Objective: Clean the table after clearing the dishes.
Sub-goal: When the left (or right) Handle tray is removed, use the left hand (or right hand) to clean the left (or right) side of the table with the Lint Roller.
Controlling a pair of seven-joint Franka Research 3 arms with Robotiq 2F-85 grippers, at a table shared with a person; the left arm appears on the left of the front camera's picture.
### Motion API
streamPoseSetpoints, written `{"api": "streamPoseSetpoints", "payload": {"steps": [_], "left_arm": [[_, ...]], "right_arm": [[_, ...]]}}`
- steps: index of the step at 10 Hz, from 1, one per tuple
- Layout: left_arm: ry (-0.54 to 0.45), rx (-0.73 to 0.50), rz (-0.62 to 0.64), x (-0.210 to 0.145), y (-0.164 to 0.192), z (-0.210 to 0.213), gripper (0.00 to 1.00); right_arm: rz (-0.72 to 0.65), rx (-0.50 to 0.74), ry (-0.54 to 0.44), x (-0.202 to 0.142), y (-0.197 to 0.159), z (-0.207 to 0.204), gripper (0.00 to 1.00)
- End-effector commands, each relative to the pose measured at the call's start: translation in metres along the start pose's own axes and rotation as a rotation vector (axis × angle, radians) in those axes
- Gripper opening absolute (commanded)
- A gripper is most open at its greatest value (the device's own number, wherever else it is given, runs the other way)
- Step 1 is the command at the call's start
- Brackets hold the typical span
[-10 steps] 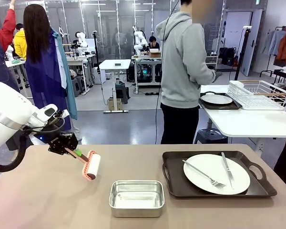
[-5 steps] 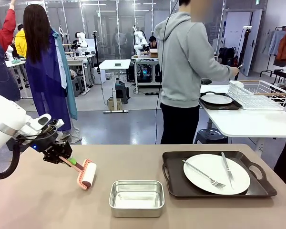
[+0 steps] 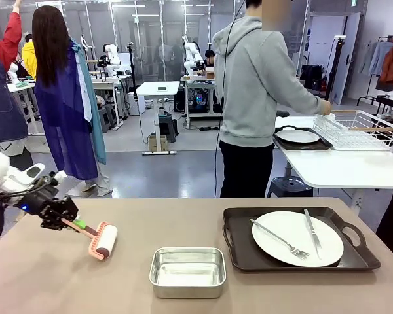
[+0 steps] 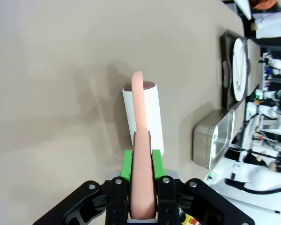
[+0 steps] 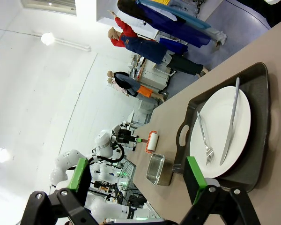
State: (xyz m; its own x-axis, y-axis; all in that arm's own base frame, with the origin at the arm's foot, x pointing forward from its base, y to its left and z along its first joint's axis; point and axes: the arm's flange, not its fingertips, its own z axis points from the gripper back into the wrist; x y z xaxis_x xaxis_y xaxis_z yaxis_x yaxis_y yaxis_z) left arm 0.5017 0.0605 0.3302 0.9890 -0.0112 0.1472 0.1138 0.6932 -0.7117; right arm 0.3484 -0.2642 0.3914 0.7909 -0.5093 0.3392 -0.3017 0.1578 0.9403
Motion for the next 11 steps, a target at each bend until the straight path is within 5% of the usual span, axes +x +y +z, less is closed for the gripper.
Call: {"api": "streamPoseSetpoints", "payload": {"steps": [1,7,11], "left_arm": [[0.094,0.019,0.034,0.001,0.055,0.026,0.2],[0.056,0.052,0.065,-0.025,0.157,0.143,0.2],[-0.024,0.158,0.056,-0.048,0.155,0.208,0.2]], "right_arm": [[0.006,0.008,-0.004,-0.003,0.004,-0.002,1.0],[0.006,0.008,-0.004,-0.003,0.004,-0.002,1.0],[0.006,0.008,-0.004,-0.003,0.004,-0.002,1.0]]}}
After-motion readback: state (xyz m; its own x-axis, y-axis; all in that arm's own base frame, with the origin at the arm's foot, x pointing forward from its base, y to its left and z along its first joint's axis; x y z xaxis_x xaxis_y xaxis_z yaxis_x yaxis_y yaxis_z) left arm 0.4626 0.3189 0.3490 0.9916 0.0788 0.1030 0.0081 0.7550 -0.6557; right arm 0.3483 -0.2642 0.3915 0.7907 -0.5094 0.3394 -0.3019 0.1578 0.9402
